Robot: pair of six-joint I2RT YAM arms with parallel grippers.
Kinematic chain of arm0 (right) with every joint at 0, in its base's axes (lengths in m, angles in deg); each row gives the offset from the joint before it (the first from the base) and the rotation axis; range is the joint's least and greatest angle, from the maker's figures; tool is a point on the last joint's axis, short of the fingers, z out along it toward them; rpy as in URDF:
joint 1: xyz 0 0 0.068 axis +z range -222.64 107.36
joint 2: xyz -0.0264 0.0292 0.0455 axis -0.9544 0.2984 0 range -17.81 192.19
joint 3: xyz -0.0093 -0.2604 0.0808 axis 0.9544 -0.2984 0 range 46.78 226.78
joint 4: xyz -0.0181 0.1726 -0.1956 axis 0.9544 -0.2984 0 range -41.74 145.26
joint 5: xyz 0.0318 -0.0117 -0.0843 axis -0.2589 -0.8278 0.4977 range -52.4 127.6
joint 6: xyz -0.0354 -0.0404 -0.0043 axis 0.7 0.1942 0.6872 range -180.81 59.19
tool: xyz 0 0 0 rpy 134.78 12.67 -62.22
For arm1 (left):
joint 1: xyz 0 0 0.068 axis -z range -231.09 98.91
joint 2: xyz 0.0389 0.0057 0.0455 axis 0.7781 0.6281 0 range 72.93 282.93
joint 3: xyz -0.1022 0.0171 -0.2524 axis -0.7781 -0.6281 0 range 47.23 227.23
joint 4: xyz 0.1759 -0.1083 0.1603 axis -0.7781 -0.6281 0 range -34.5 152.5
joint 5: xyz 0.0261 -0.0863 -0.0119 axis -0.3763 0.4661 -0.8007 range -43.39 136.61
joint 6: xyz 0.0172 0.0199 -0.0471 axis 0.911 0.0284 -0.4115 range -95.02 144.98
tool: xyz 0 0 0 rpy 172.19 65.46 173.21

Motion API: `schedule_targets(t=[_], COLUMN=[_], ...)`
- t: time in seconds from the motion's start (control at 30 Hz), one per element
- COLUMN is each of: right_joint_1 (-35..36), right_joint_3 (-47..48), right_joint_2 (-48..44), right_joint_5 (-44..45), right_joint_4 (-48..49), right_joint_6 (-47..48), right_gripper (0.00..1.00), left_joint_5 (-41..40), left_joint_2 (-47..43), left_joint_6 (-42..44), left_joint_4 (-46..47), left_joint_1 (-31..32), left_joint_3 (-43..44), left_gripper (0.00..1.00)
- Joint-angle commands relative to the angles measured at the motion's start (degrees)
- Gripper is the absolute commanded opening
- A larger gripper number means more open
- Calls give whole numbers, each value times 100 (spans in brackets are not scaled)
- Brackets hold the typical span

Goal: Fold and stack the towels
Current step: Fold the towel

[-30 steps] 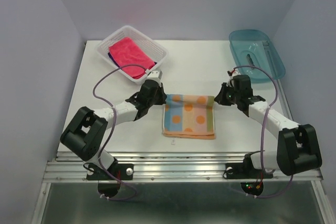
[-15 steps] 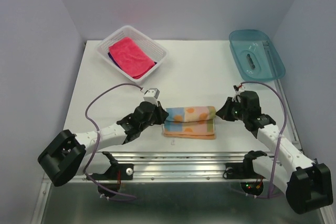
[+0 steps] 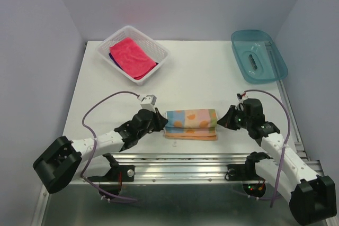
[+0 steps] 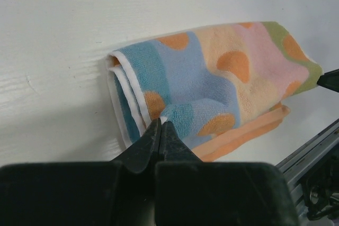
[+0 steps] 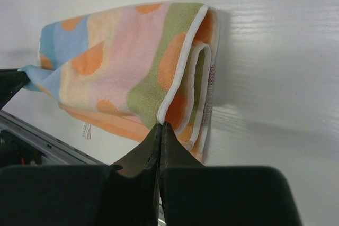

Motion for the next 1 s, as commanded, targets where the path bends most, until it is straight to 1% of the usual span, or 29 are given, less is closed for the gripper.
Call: schedule_targets(t=[0.0, 0.23, 0.5, 0.63, 0.83, 0.97], right_joint_1=[48, 48, 48, 48, 48, 48], right_joint_3=[-175, -421, -395, -272, -210, -315], right_joint_2=[-132, -115, -281, -527, -546, -528], right_joint_5=[-135, -135, 242, 287, 138, 138], right_joint_4=[-35, -123, -334, -466, -510, -449], right_joint_6=[-269, -612, -893, -928, -937, -972], right_gripper=[1, 1, 1, 1, 1, 1], left_joint_5=[-2, 199, 314, 472, 516, 490], left_joint_2=[-75, -250, -286, -531, -892, -857], left_joint_6=[-192, -535, -764, -799, -773, -799], left_joint_4=[238, 256, 256, 256, 220, 203], left_joint_1=[70, 132, 193, 228, 272, 281], left_joint_3=[-96, -439, -650, -712, -799, -861], left_gripper=[0, 0, 0, 0, 0, 0])
